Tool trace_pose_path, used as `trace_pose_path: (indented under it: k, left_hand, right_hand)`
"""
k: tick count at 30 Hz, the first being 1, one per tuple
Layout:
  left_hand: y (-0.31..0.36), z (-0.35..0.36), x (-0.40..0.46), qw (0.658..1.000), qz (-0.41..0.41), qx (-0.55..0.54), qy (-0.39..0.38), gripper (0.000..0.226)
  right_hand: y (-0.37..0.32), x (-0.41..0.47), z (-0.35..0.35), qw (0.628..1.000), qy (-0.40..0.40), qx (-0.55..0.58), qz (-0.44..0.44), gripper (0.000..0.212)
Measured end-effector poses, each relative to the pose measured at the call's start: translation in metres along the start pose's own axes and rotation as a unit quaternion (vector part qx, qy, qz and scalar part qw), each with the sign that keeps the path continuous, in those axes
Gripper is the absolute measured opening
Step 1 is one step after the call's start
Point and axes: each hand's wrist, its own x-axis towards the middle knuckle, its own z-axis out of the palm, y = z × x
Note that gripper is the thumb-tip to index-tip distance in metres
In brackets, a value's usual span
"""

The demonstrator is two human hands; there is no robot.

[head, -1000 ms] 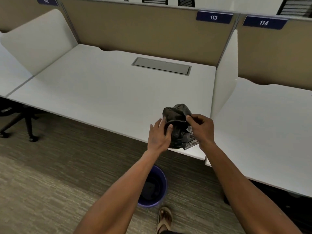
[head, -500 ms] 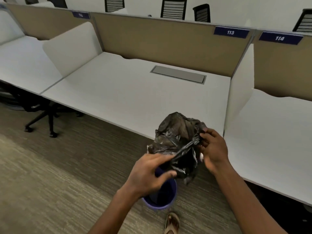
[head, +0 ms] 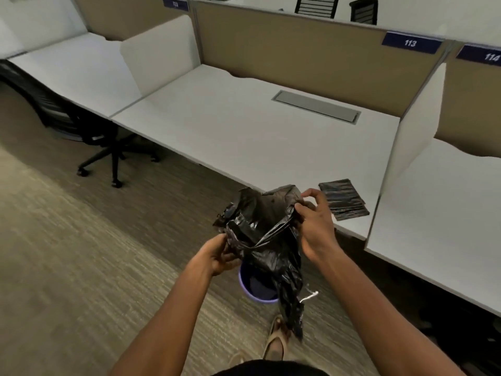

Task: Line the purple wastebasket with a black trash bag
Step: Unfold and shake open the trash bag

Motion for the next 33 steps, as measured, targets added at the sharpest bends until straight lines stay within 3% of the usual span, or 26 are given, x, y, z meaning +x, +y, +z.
trace_pose_path:
  k: [3, 6, 10, 12, 14, 17, 19, 20, 22, 24, 27, 30, 33]
  left_hand:
    - [0.001, -0.002, -0.003, 0.996, 0.089, -0.002, 0.012, 0.022]
    - [0.013, -0.006, -0.019, 0.978, 0.206, 0.038, 0.016, 0.045]
    - [0.041, -0.006, -0.047, 0.934, 0.325, 0.147, -0.033, 0.056]
    - [0.057, -0.003, -0.065, 0.908, 0.365, 0.197, -0.066, 0.056]
    - [0.070, -0.004, -0.077, 0.887, 0.401, 0.207, -0.093, 0.061]
    - [0.065, -0.016, -0.079, 0.880, 0.430, 0.159, -0.122, 0.074]
    - [0.038, -0.021, -0.069, 0.876, 0.441, 0.192, -0.037, 0.072]
    - [0.020, -0.023, -0.059, 0.874, 0.432, 0.219, 0.036, 0.064]
    - [-0.016, -0.027, -0.037, 0.881, 0.359, 0.261, 0.163, 0.038]
    - [-0.042, -0.034, -0.021, 0.929, 0.232, 0.215, 0.192, 0.024]
    - [-0.046, -0.044, -0.014, 0.987, 0.099, 0.038, 0.122, 0.020]
    - [-0.039, -0.055, -0.010, 0.992, 0.065, -0.054, 0.094, 0.034]
    - [-0.033, -0.063, -0.005, 0.987, 0.051, -0.124, 0.084, 0.043]
  right_hand:
    - [0.002, -0.006, -0.006, 0.992, 0.007, -0.123, -0.038, 0.046]
    - [0.000, -0.006, -0.017, 0.981, 0.033, -0.192, -0.023, 0.048]
    - [-0.016, 0.003, -0.025, 0.974, 0.074, -0.214, -0.013, 0.021]
    - [-0.029, 0.007, -0.025, 0.964, 0.101, -0.236, -0.068, 0.011]
    - [-0.043, 0.002, -0.022, 0.932, 0.123, -0.281, -0.194, 0.011]
    - [-0.036, -0.015, -0.025, 0.822, 0.125, -0.370, -0.414, 0.031]
    - [0.000, -0.025, -0.036, 0.780, 0.095, -0.455, -0.420, 0.042]
    - [0.020, -0.029, -0.044, 0.773, 0.057, -0.523, -0.355, 0.045]
    - [0.061, -0.034, -0.060, 0.769, -0.023, -0.624, -0.136, 0.035]
    - [0.084, -0.036, -0.073, 0.812, -0.018, -0.583, -0.019, 0.028]
    - [0.089, -0.034, -0.074, 0.857, 0.071, -0.509, -0.042, 0.027]
    - [0.088, -0.028, -0.070, 0.853, 0.083, -0.508, -0.089, 0.035]
    - [0.088, -0.014, -0.076, 0.848, 0.054, -0.527, -0.003, 0.053]
